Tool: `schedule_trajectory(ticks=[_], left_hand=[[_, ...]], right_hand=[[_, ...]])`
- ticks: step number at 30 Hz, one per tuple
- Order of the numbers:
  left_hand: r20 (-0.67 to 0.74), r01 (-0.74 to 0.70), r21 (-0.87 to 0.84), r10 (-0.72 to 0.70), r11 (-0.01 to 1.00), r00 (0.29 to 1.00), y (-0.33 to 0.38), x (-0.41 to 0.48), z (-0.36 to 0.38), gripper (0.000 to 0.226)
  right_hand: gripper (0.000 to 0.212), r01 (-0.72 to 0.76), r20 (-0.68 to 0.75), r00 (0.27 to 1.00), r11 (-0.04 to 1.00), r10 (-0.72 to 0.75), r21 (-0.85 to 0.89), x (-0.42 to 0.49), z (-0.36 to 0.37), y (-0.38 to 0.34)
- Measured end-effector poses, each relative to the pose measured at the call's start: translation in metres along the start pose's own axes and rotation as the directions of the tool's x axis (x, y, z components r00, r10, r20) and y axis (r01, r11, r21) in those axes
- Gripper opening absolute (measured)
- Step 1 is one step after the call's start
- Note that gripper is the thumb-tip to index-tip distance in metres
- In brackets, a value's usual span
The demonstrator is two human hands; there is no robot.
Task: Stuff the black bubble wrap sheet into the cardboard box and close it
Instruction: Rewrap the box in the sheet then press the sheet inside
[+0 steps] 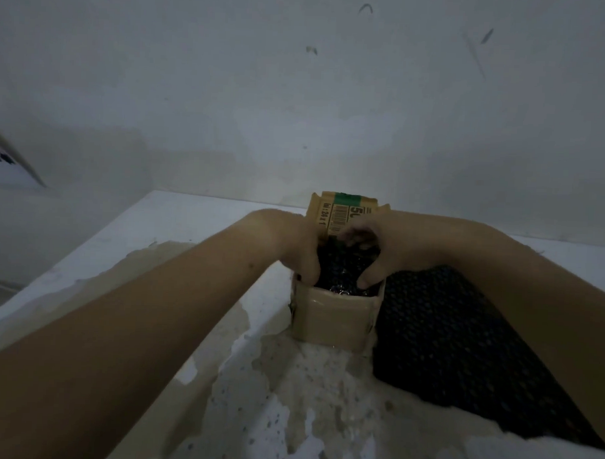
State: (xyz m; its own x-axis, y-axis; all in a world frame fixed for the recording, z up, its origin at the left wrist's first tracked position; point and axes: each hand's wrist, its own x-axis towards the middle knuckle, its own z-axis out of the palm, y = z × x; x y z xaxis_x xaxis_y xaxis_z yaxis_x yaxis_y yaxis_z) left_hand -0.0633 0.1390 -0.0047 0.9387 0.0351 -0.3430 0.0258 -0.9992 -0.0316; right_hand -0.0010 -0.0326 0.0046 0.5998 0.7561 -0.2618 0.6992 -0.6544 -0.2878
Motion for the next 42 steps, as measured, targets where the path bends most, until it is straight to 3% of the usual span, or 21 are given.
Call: schedule_trajectory(ticks=[3, 6, 9, 11, 14, 18, 21, 25, 27, 29, 30, 32, 34, 36, 38, 42], left_hand=[[0.321, 0.159, -0.233, -0.079, 0.959, 0.944, -0.007, 0.007, -0.007, 0.088], [0.403, 0.214, -0.265, -0.094, 0.94, 0.91, -0.002, 0.013, -0.003, 0.083], [0.337, 0.179, -0.14, -0.123, 0.974, 0.934, 0.008, 0.017, 0.0, 0.067], [0.252, 0.13, 0.044, -0.137, 0.991, 0.958, 0.013, 0.016, 0.002, 0.054], [0.13, 0.081, 0.265, -0.118, 0.961, 0.984, 0.021, 0.017, 0.016, 0.037], [-0.014, 0.205, 0.292, -0.21, 0.934, 0.978, 0.029, 0.018, 0.03, 0.032], [-0.016, 0.147, 0.263, -0.148, 0.954, 0.989, 0.026, 0.016, 0.029, 0.03], [0.046, 0.033, 0.144, -0.04, 0.989, 0.998, 0.012, 0.016, 0.02, 0.034], [0.189, 0.054, -0.085, -0.037, 0.995, 0.981, 0.0, 0.016, 0.012, 0.054], [0.332, 0.127, -0.368, 0.002, 0.921, 0.943, -0.011, 0.011, 0.004, 0.064], [0.33, 0.135, -0.458, 0.027, 0.879, 0.944, -0.015, 0.008, 0.0, 0.065], [0.198, 0.056, -0.527, 0.058, 0.848, 0.979, -0.019, 0.001, -0.004, 0.07], [0.026, -0.072, -0.454, 0.094, 0.888, 0.995, -0.018, -0.005, -0.005, 0.073], [-0.043, -0.156, -0.326, 0.15, 0.932, 0.988, -0.015, -0.008, -0.001, 0.074], [-0.021, -0.143, -0.213, 0.142, 0.966, 0.99, -0.008, -0.008, 0.005, 0.08], [-0.021, -0.031, 0.053, 0.032, 0.998, 0.999, -0.002, 0.001, 0.01, 0.085]], right_hand=[[0.085, -0.057, 0.0, 0.998, 0.99, 0.057, -0.126, -0.005, -0.003, 0.0], [0.086, -0.126, 0.051, 0.987, 0.937, 0.151, -0.326, 0.0, 0.0, -0.007], [0.082, -0.156, 0.138, 0.963, 0.899, 0.229, -0.409, 0.013, 0.0, -0.013], [0.078, -0.175, 0.189, 0.943, 0.891, 0.274, -0.419, 0.023, 0.001, -0.014], [0.082, -0.209, 0.255, 0.92, 0.921, 0.299, -0.327, 0.032, 0.005, -0.01], [0.085, -0.21, 0.239, 0.934, 0.948, 0.267, -0.238, 0.034, 0.01, 0.0], [0.092, -0.23, 0.256, 0.929, 0.959, 0.268, -0.167, 0.033, 0.013, 0.002], [0.098, -0.247, 0.256, 0.928, 0.961, 0.273, -0.127, 0.03, 0.015, -0.003], [0.088, -0.217, 0.198, 0.946, 0.957, 0.255, -0.193, 0.027, 0.015, -0.006], [0.079, -0.186, 0.137, 0.964, 0.948, 0.227, -0.259, 0.022, 0.016, -0.007], [0.076, -0.182, 0.122, 0.968, 0.946, 0.221, -0.267, 0.02, 0.017, -0.005], [0.071, -0.182, 0.128, 0.967, 0.951, 0.218, -0.249, 0.015, 0.019, -0.002], [0.075, -0.186, 0.137, 0.967, 0.964, 0.214, -0.191, 0.007, 0.016, 0.001], [0.076, -0.183, 0.128, 0.973, 0.98, 0.192, -0.078, 0.0, 0.011, 0.002], [0.075, -0.159, 0.111, 0.981, 0.987, 0.162, -0.037, -0.005, 0.009, 0.002], [0.077, -0.167, 0.115, 0.977, 0.978, 0.182, -0.123, -0.002, 0.017, -0.005]])
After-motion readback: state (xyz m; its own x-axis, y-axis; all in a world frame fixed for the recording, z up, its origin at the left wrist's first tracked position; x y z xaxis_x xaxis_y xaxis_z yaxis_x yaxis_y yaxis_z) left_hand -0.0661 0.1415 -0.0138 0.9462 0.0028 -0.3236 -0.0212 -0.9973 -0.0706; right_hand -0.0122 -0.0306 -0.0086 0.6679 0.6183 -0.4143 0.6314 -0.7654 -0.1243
